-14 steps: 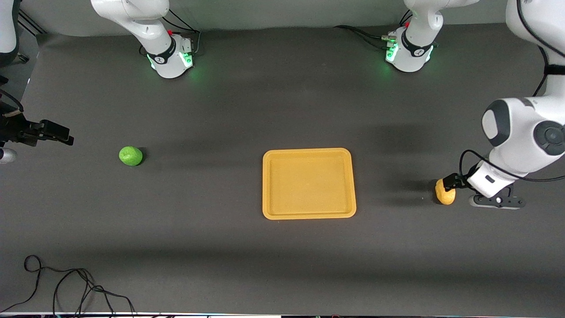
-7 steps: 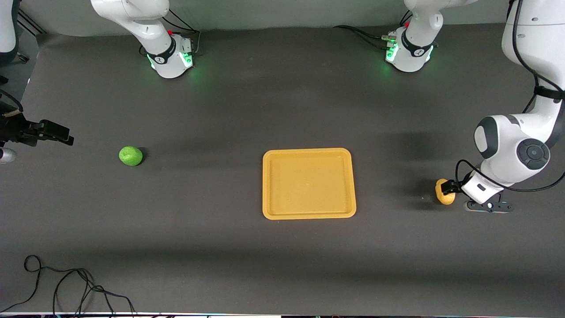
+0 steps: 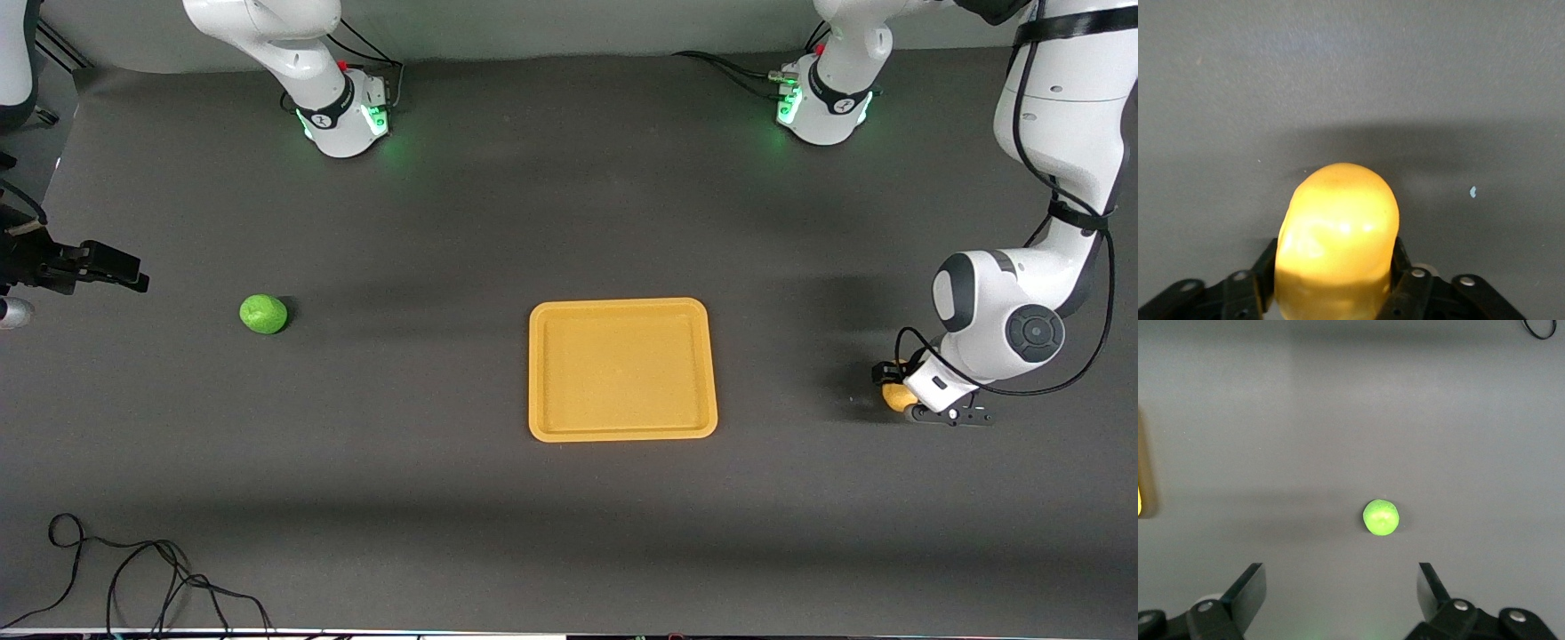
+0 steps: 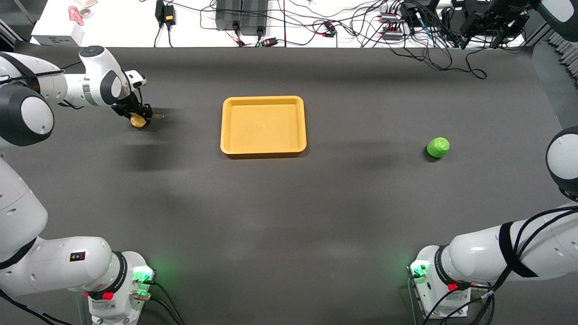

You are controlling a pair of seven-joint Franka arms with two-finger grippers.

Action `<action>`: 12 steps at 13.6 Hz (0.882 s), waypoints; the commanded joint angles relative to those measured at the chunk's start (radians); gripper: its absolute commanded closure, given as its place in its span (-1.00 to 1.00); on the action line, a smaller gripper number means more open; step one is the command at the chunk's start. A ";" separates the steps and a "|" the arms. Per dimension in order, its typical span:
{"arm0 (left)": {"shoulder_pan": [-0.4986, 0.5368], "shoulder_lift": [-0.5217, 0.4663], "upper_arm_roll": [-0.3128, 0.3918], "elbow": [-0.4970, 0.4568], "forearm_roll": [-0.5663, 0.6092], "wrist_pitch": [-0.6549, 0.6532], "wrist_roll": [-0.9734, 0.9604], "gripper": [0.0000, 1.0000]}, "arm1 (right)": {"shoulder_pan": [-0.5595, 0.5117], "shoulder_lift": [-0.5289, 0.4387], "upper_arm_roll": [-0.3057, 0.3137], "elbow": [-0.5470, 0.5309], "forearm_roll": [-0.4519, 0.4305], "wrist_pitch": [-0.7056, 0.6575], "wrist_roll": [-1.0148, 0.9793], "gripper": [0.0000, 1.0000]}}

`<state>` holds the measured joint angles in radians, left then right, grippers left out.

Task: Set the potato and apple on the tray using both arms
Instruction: 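Carry the potato with the left gripper over the tray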

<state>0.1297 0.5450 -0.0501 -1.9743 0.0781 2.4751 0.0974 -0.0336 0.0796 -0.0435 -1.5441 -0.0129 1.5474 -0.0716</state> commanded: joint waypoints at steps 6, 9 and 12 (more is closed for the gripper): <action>-0.240 -0.125 -0.042 0.142 0.000 -0.277 -0.442 1.00 | 0.012 -0.027 -0.022 -0.025 0.008 -0.003 -0.099 -1.00; -0.366 -0.111 -0.051 0.176 -0.001 -0.269 -0.609 1.00 | 0.015 -0.021 -0.021 -0.021 0.002 -0.004 -0.132 -1.00; -0.487 -0.042 -0.053 0.215 -0.017 -0.205 -0.764 1.00 | 0.015 -0.011 -0.021 -0.011 0.002 -0.006 -0.129 -1.00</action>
<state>-0.2876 0.4401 -0.1178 -1.8044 0.0701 2.2379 -0.5758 -0.0295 0.0784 -0.0561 -1.5479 -0.0129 1.5474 -0.1795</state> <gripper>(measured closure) 0.392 0.000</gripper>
